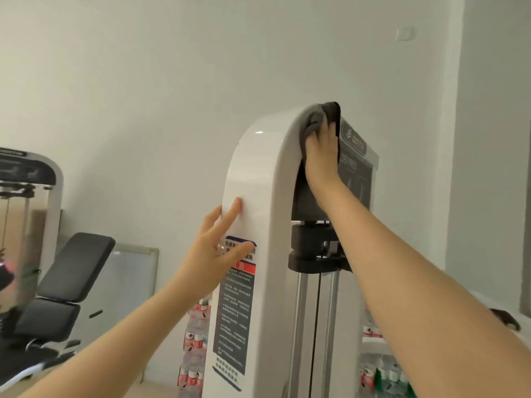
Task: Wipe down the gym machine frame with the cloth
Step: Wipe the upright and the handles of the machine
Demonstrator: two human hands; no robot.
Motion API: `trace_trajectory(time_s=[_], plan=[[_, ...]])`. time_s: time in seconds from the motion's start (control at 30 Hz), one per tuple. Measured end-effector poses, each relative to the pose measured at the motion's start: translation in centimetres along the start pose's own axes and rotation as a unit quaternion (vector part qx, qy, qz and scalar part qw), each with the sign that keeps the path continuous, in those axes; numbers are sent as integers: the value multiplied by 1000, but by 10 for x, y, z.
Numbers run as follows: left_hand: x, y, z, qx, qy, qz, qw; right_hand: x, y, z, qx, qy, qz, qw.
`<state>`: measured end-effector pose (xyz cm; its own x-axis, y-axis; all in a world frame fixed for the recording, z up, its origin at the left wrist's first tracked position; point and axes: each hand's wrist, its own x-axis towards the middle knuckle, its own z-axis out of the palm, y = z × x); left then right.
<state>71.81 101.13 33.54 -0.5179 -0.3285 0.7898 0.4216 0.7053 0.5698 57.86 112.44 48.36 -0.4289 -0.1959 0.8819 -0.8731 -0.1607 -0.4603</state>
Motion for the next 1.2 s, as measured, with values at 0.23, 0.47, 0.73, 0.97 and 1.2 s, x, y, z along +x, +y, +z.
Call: trace_trajectory(time_s=[0.23, 0.47, 0.73, 0.97, 1.2], plan=[[-3, 9, 7, -5, 16, -16, 1000, -79, -4, 18, -63, -57, -189, 978], [-5, 8, 9, 8, 16, -31, 999, -23, 0, 1, -44, -47, -83, 994], [-13, 8, 16, 55, 58, -13, 997, -127, 28, 22, -66, -52, -189, 978], [-103, -43, 37, 57, 121, -130, 982, -255, 93, 29, -33, -142, -165, 975], [-182, -85, 53, 7, 13, -313, 950, -358, 119, 38, -134, -144, -144, 970]])
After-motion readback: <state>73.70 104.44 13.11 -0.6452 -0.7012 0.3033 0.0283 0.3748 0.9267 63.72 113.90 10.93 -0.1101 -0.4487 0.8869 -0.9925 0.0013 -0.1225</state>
